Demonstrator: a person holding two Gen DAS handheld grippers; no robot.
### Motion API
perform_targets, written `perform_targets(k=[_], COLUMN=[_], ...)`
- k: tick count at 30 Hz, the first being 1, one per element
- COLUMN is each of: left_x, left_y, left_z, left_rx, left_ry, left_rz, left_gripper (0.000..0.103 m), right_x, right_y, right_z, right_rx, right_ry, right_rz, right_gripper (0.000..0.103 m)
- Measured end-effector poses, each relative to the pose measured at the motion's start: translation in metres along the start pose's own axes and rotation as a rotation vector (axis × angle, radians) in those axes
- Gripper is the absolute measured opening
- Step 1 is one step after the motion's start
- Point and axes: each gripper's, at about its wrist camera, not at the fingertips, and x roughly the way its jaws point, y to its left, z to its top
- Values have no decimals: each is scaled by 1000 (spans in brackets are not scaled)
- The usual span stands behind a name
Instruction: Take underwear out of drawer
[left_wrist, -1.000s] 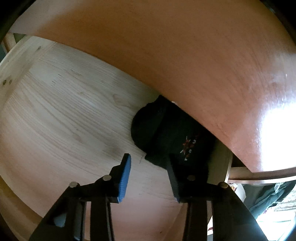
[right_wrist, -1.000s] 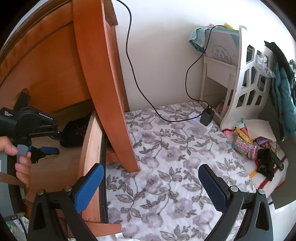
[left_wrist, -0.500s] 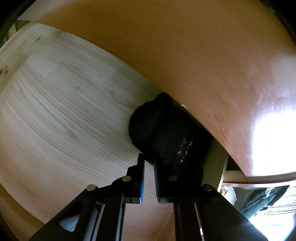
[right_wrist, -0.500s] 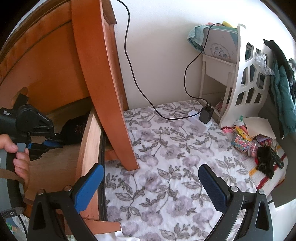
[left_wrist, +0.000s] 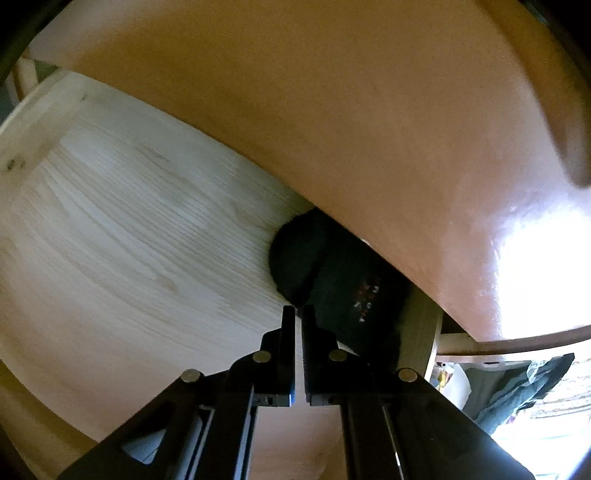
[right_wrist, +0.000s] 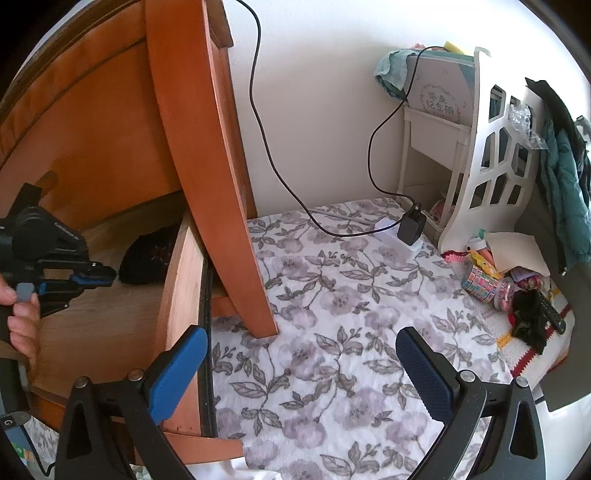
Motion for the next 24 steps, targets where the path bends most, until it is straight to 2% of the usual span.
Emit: perform_targets(k=[6,9,12,14,15,16,18,21,24], left_x=[-14,-20,-26,-25,-22,-19,-11,-2,8], left_y=[-9,-27,-47,-63,-72,-79,-91,-102,-110], left_z=[-5,-9,-18,-27,-35,-36,-39,-40,-45], left_rx=[170,322,540,730,854,925,1029,1117,1248], left_ry=[54,75,76,79,88,97,138,180,170], left_rz=[33,85,167,234,273,291,293,274,320], left_gripper=[2,3,4,13,24,30,30,35,41], right_x=[-1,-2,-1,-1,-1,-1,0,1,1], right_y=[-2,-3,-3,-4,-4,-4,-5,-7,-8], right_z=[0,0,0,0,-1,-1,-1,-1,-1], right_rx=[6,12,13,16,16,14,17,22,18], right_ry=[-2,-3,-2,1,2,3,4,4,-1], right_rz=[-4,-2,-4,-2,-2,-3,-3,-8,-14], right_gripper=[103,103,103,103,103,103,103,103,103])
